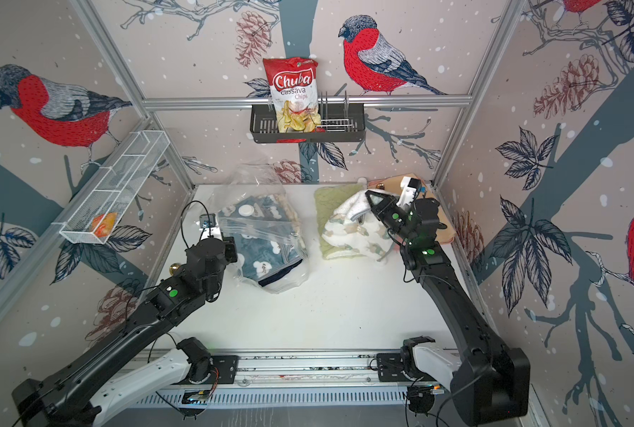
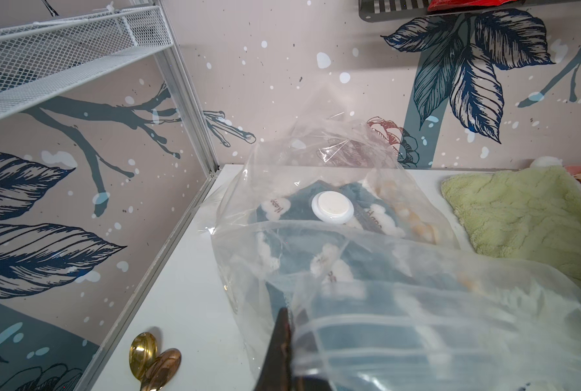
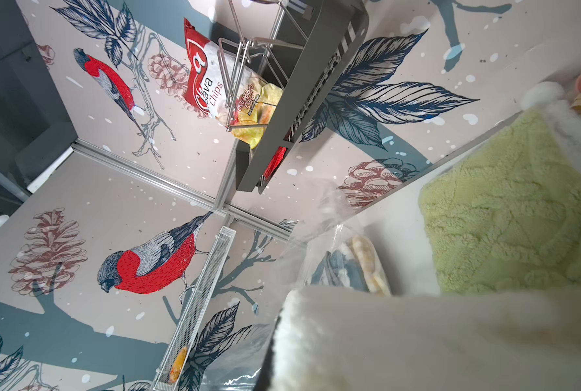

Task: Take the blanket out of the vacuum bag
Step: Place the blanket at the center of the board.

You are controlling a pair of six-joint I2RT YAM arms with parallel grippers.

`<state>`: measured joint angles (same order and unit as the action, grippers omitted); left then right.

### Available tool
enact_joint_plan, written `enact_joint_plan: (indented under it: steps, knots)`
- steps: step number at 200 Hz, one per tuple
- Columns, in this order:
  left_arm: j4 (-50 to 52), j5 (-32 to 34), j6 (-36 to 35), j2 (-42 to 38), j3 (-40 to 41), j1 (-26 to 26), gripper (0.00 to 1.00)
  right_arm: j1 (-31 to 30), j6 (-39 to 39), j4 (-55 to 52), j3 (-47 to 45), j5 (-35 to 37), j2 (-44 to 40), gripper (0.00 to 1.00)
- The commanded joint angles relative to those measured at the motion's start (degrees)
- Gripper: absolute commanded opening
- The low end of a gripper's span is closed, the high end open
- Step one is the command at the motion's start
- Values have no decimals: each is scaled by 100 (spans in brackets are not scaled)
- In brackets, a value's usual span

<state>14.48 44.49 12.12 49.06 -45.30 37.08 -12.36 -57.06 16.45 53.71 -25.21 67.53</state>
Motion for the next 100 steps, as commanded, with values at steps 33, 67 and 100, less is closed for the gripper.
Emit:
enact_joint_plan:
  steps: [33,67,100]
  knots:
    - [-306,-197,30,61,-23,-34,0,-263,693,8,2601,211,2153,0]
    - [-372,-304,-34,-41,12,-35,0,-460,1583,-1145,3912,760,3339,0]
    - [-380,-427,-60,-96,38,-34,0,-695,980,219,2013,638,3913,0]
